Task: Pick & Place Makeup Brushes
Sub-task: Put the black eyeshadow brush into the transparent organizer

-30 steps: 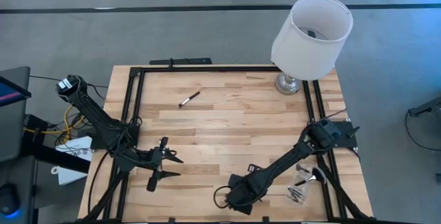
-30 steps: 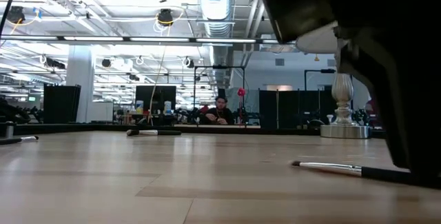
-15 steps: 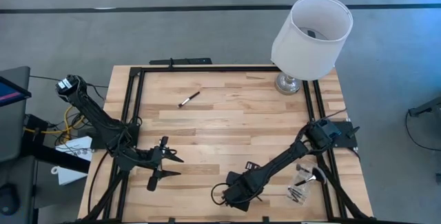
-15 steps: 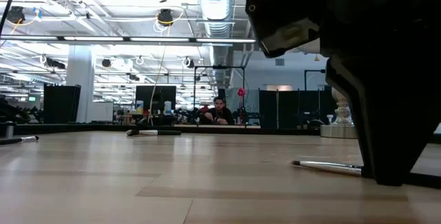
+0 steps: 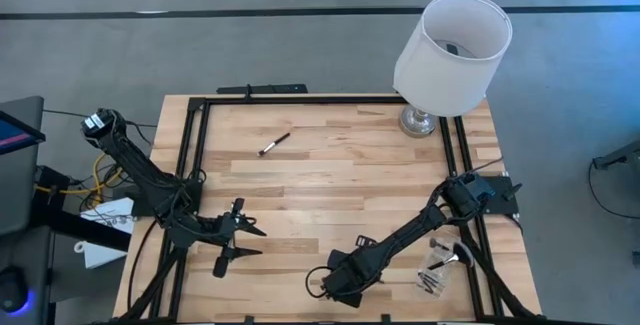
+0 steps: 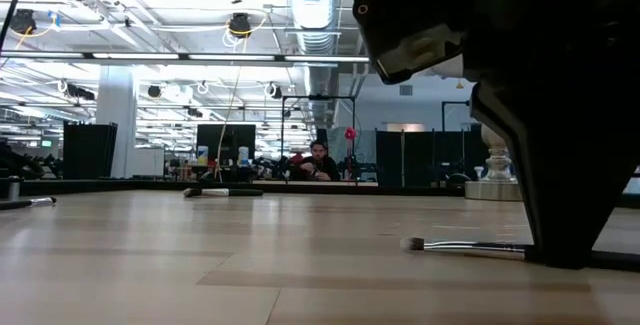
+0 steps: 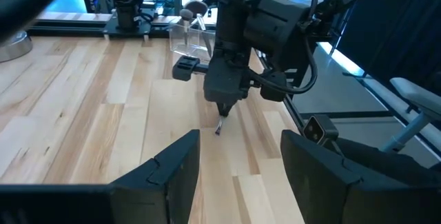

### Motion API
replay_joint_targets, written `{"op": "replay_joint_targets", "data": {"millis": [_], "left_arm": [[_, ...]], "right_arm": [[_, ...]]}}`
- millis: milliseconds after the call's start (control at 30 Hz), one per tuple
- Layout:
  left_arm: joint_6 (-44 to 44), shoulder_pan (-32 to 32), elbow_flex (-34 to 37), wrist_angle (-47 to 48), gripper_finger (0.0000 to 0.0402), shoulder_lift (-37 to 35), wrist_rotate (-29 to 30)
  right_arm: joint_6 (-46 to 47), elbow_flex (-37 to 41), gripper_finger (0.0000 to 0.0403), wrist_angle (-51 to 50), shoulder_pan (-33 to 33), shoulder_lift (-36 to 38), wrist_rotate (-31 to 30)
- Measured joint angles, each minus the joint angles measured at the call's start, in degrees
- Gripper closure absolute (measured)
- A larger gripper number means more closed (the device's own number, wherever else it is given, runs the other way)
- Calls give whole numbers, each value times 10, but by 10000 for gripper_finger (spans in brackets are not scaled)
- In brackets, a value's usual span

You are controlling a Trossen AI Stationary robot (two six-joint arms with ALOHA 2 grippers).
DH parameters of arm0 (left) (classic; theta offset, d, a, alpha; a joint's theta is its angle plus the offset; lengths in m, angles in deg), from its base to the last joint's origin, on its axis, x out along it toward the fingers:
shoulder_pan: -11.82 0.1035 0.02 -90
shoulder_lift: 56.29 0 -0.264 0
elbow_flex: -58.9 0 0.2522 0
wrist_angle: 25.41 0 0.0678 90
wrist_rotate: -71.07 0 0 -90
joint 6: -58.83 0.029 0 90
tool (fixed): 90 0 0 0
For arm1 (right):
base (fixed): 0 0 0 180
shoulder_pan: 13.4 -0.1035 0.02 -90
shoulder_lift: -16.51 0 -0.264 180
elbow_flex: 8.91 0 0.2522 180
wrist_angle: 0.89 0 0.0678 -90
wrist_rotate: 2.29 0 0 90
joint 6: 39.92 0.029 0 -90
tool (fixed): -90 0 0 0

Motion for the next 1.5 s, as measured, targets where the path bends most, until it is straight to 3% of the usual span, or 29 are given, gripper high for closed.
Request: {"op": "replay_joint_targets", "data": {"millis": [200,400,633,900,1067,1233,1500], "left_arm": [[0,0,0,0,202,0,0],[0,0,0,0,202,0,0],[0,0,0,0,202,0,0],[0,0,0,0,202,0,0],[0,0,0,0,202,0,0],[0,0,0,0,202,0,0],[-2,0,0,0,202,0,0]], "right_arm": [[0,5,391,-1,-9,18,-19],[51,8,396,-46,-63,105,-162],[207,7,399,-170,-158,213,-283],[461,6,400,-324,-311,281,-478],[584,59,401,-319,-369,274,-494],[697,123,400,-315,-394,250,-469],[715,166,399,-226,-411,245,-470]]}}
